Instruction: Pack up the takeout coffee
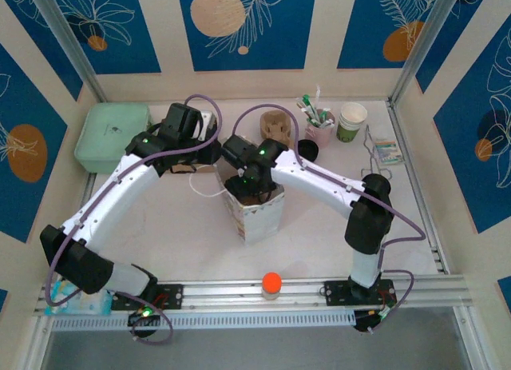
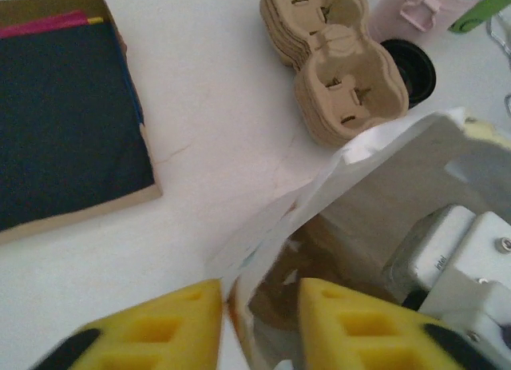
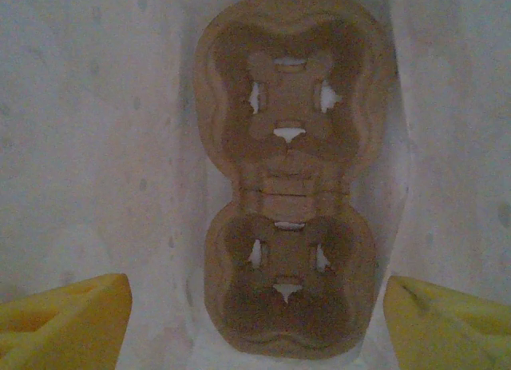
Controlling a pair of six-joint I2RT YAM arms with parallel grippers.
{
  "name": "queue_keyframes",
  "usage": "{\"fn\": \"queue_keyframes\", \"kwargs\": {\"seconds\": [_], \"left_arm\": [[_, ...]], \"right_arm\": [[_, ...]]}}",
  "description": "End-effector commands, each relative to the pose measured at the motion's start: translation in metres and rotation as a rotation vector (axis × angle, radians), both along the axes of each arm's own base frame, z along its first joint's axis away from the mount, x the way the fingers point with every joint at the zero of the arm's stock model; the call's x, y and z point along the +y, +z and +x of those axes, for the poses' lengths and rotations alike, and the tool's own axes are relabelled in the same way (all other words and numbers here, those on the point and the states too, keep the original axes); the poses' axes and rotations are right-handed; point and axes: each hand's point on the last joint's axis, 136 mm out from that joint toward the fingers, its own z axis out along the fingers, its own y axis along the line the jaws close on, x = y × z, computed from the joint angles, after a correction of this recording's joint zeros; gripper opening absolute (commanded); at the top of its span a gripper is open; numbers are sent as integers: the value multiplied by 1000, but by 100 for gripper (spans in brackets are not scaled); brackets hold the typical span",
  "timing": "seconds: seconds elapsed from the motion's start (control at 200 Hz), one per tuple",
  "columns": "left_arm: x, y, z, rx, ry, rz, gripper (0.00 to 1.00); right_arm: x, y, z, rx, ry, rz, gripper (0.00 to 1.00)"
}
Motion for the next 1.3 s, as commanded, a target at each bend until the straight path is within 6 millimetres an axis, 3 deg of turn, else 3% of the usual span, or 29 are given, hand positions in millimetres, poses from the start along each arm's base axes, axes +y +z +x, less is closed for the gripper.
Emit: {"fn": "queue_keyframes", "kwargs": {"seconds": [0.0, 0.19, 0.37, 0.545, 0.66, 0.745, 0.851, 1.036, 1.126, 1.171, 1.296], "left_arm": [[2, 5, -6, -13, 4, -4, 41], [5, 9, -8, -26, 10, 2, 54], [6, 11, -11, -28, 8, -1, 61], [8, 16, -16, -32, 6, -10, 65], [10, 19, -21, -34, 3, -14, 67], [12, 19, -25, -31, 2, -15, 68], [11, 12, -29, -6, -5, -22, 69], [4, -4, -29, 34, -16, -29, 65], [0, -8, -28, 45, -24, -31, 57], [-1, -9, -28, 48, -26, -28, 51], [-4, -8, -27, 45, -31, -25, 32]], "right_arm": [[-4, 31, 0, -31, 15, 30, 84], [-3, 72, 4, -99, 26, 81, 85], [-7, 122, 5, -186, 38, 142, 87], [-31, 169, 12, -308, 7, 168, 87], [-53, 186, 18, -356, -29, 189, 86], [-67, 183, 23, -354, -53, 193, 85], [-76, 166, 25, -311, -72, 191, 83], [-68, 126, 23, -219, -55, 191, 79], [-62, 113, 23, -189, -43, 188, 75], [-59, 109, 24, -183, -39, 187, 70], [-55, 103, 24, -178, -29, 178, 41]]}}
